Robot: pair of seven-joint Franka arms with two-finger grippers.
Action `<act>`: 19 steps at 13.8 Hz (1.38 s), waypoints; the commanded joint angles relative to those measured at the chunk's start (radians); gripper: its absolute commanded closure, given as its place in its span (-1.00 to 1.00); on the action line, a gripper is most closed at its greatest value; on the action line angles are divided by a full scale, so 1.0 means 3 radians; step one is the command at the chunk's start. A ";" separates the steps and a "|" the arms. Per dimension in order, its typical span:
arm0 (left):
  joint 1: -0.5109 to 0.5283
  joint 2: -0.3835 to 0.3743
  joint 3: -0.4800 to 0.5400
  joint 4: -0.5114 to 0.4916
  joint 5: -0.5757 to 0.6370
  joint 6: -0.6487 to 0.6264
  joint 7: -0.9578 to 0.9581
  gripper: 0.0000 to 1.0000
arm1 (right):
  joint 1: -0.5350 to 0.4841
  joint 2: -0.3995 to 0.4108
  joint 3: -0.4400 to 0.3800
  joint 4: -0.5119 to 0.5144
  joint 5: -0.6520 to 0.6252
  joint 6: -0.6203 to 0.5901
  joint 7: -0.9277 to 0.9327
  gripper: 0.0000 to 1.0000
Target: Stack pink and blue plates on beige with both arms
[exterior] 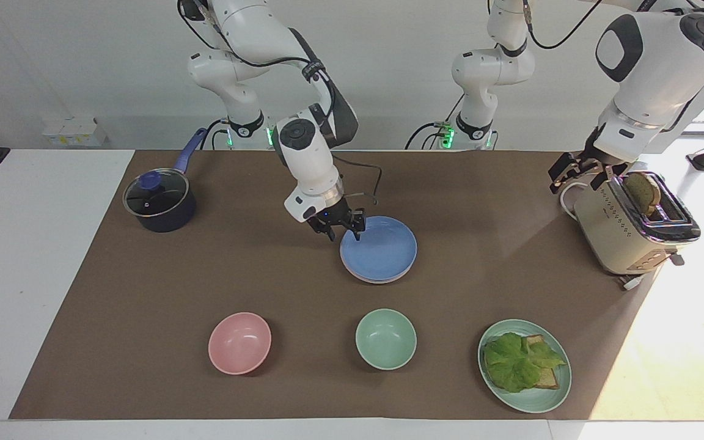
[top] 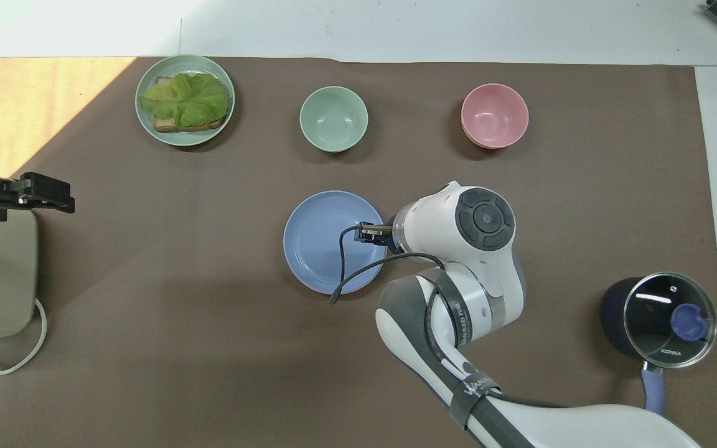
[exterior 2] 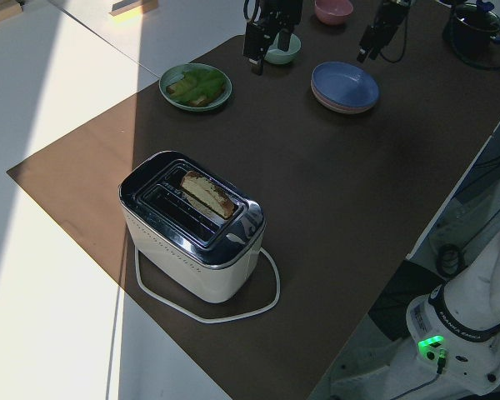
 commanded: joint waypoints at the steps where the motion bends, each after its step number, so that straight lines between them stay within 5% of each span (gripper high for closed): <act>1: 0.0019 -0.0058 -0.0019 -0.0018 0.0056 -0.0050 0.0004 -1.00 | -0.0079 -0.0119 -0.0048 0.0046 -0.0136 -0.0117 0.0054 -1.00; 11: 0.0019 -0.0058 -0.0019 -0.0018 0.0056 -0.0050 -0.0001 -1.00 | -0.1408 -0.0953 -0.0059 0.0357 -0.0734 -0.1353 -0.0553 -1.00; 19: 0.0019 -0.0058 -0.0019 -0.0018 0.0056 -0.0050 -0.0001 -1.00 | -0.1567 -0.0948 -0.0059 0.1268 -0.1021 -0.2566 -0.0912 -1.00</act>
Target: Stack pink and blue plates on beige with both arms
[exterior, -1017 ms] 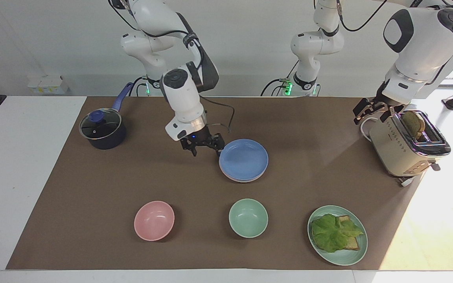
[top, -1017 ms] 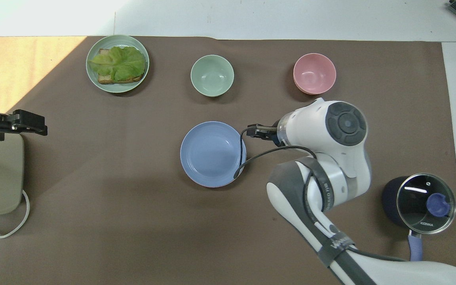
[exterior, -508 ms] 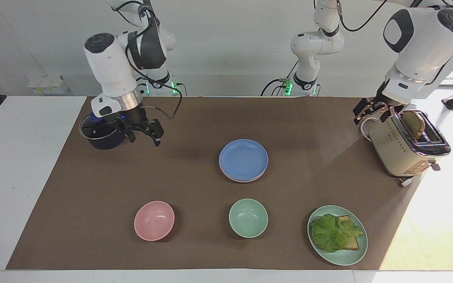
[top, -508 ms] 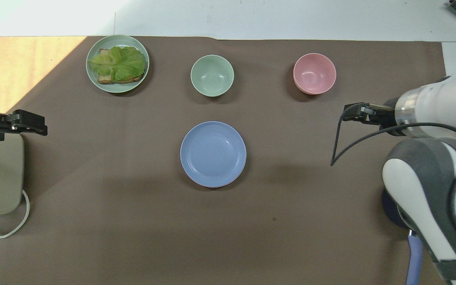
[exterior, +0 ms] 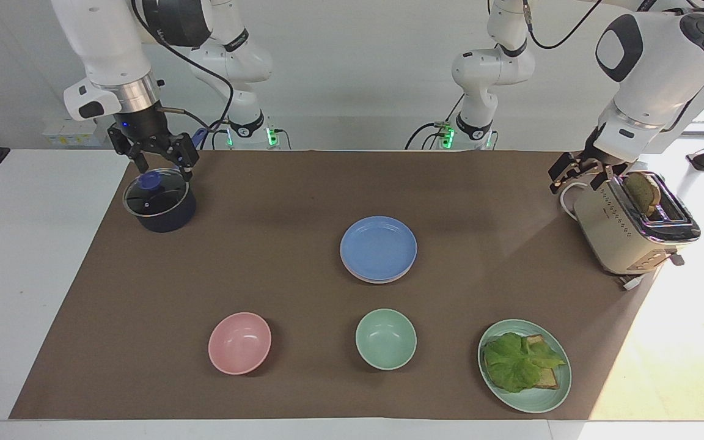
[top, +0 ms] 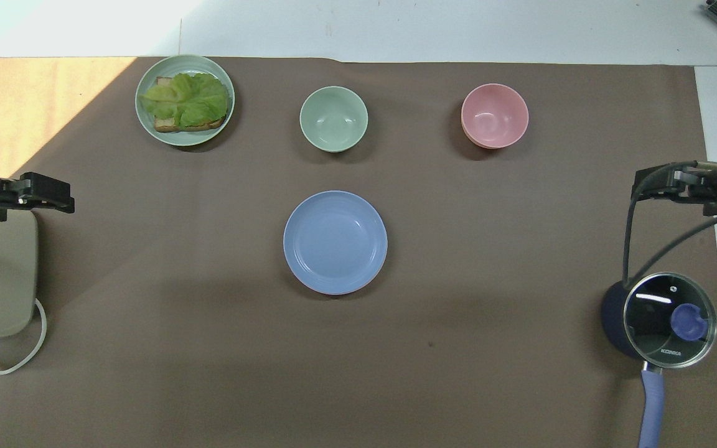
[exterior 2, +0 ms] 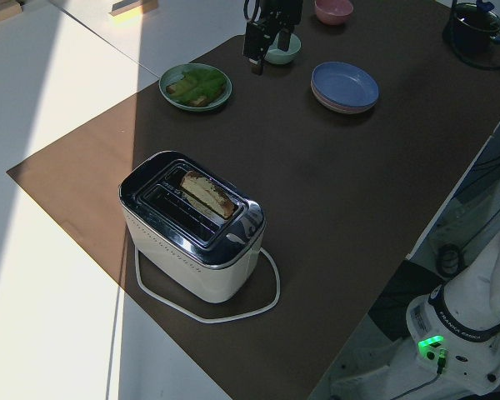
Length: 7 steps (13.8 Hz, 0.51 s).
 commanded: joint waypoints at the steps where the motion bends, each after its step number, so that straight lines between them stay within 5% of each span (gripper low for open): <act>1: 0.0019 -0.0057 -0.0019 -0.0018 0.0056 -0.0050 -0.0001 -1.00 | -0.0031 0.0103 0.0029 0.0223 -0.0039 -0.0206 -0.0140 -1.00; 7: 0.0019 -0.0057 -0.0019 -0.0018 0.0056 -0.0050 -0.0001 -1.00 | -0.0021 0.0108 0.0029 0.0392 0.0063 -0.0452 -0.0191 -1.00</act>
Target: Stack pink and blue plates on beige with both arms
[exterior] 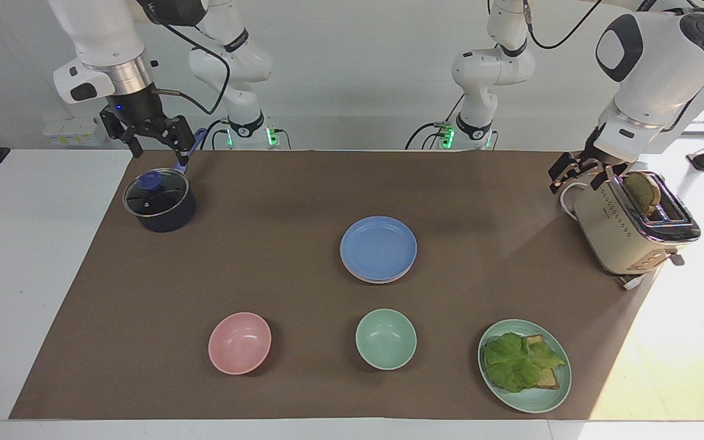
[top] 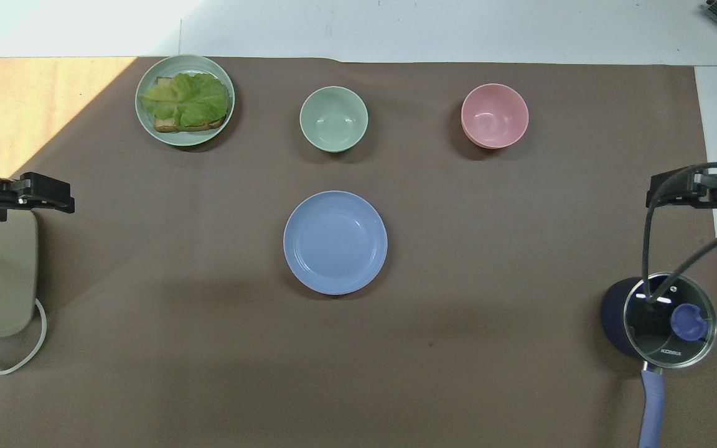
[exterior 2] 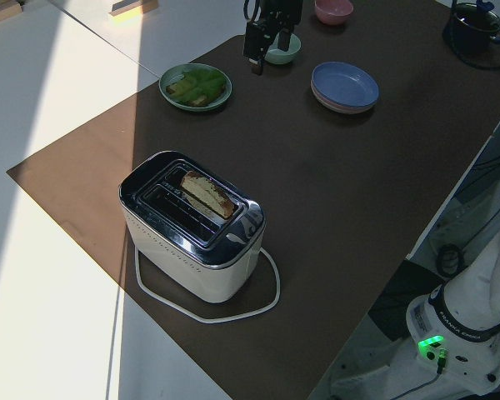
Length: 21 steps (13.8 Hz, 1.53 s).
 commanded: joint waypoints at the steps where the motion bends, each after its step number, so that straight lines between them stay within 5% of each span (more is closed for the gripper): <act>1: 0.0019 -0.0057 -0.0019 -0.0018 0.0056 -0.0050 -0.0001 -1.00 | -0.0029 0.0037 0.0005 0.0110 0.0077 -0.0108 -0.0223 -1.00; 21: 0.0019 -0.0057 -0.0019 -0.0018 0.0056 -0.0050 -0.0006 -1.00 | -0.0019 0.0022 -0.0036 0.0064 0.0093 -0.0210 -0.0429 -1.00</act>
